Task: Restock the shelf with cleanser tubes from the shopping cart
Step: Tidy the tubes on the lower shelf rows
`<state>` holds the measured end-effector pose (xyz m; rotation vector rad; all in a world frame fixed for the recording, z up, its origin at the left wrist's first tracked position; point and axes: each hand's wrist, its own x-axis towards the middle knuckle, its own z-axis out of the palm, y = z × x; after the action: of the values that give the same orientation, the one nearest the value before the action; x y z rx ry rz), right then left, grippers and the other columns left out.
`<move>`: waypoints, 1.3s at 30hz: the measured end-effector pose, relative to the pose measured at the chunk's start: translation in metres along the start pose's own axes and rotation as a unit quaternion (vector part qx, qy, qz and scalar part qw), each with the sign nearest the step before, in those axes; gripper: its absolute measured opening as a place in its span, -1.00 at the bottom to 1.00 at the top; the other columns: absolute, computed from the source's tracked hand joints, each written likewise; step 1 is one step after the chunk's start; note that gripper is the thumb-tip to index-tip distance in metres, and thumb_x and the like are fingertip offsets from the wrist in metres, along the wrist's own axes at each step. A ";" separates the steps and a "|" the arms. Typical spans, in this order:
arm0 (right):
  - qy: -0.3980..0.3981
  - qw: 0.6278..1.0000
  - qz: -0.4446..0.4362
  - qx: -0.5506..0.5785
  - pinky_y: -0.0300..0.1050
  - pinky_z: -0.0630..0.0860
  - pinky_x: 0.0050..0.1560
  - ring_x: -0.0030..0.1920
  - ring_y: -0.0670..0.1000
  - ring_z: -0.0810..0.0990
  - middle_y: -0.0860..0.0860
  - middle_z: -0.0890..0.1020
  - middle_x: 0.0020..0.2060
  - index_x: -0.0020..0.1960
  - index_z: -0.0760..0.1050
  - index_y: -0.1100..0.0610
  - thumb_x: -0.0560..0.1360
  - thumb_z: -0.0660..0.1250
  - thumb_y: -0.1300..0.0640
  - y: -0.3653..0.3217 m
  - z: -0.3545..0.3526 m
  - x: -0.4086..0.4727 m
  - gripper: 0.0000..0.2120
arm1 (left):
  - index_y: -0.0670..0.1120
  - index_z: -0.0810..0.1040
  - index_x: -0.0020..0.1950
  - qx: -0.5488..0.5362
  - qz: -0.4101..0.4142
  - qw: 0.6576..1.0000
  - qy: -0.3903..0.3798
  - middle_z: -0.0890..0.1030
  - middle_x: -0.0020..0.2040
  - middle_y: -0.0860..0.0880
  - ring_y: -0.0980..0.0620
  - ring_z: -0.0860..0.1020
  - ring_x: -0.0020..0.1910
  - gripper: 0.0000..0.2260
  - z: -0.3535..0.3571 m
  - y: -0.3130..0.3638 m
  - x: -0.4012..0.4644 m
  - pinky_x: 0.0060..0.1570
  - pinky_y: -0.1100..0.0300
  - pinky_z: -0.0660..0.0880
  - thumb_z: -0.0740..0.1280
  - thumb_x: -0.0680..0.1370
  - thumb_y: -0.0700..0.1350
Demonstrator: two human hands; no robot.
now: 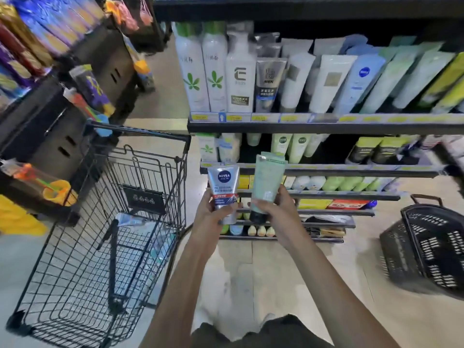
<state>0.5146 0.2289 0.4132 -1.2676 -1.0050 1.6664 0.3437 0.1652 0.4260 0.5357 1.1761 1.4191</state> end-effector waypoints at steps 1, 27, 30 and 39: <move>0.001 1.000 0.001 -0.004 0.07 0.63 0.17 0.17 0.09 0.69 0.04 0.70 0.17 0.35 0.48 0.00 0.39 0.60 0.28 -0.001 -0.007 0.003 -0.40 | -0.20 0.45 0.41 -0.002 0.000 1.000 0.001 0.65 0.18 -0.22 -0.19 0.66 0.10 -0.48 0.006 -0.006 0.000 0.06 -0.06 0.57 0.46 0.48 -0.39; 0.090 0.970 -0.073 -0.212 -0.10 0.53 0.11 0.20 0.03 0.59 -0.03 0.63 0.13 0.26 0.45 0.04 0.36 0.57 0.33 -0.025 0.029 0.172 -0.44 | -0.14 0.51 0.40 0.010 -0.061 0.998 0.000 0.62 0.27 -0.25 -0.14 0.60 0.19 -0.46 -0.015 -0.042 0.047 0.35 -0.20 0.47 0.50 0.43 -0.32; 0.097 0.966 -0.089 -0.223 -0.21 0.48 0.05 0.17 -0.02 0.56 -0.05 0.60 0.12 0.29 0.44 0.03 0.39 0.56 0.34 -0.027 0.030 0.182 -0.44 | -0.14 0.50 0.42 0.017 -0.066 0.998 0.001 0.63 0.23 -0.22 -0.11 0.60 0.17 -0.46 -0.020 -0.041 0.048 0.28 -0.14 0.52 0.48 0.46 -0.37; 0.107 0.957 -0.104 -0.248 -0.25 0.44 0.12 0.23 -0.02 0.55 -0.02 0.62 0.16 0.34 0.46 0.13 0.41 0.57 0.31 -0.018 0.028 0.213 -0.44 | -0.14 0.50 0.41 0.042 -0.074 0.996 0.010 0.66 0.17 -0.13 -0.04 0.63 0.10 -0.48 -0.025 -0.044 0.052 0.14 -0.06 0.56 0.47 0.47 -0.37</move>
<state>0.4510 0.4285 0.3615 -1.5605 -1.4187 1.1212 0.3304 0.1976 0.3626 0.4828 1.2691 1.2558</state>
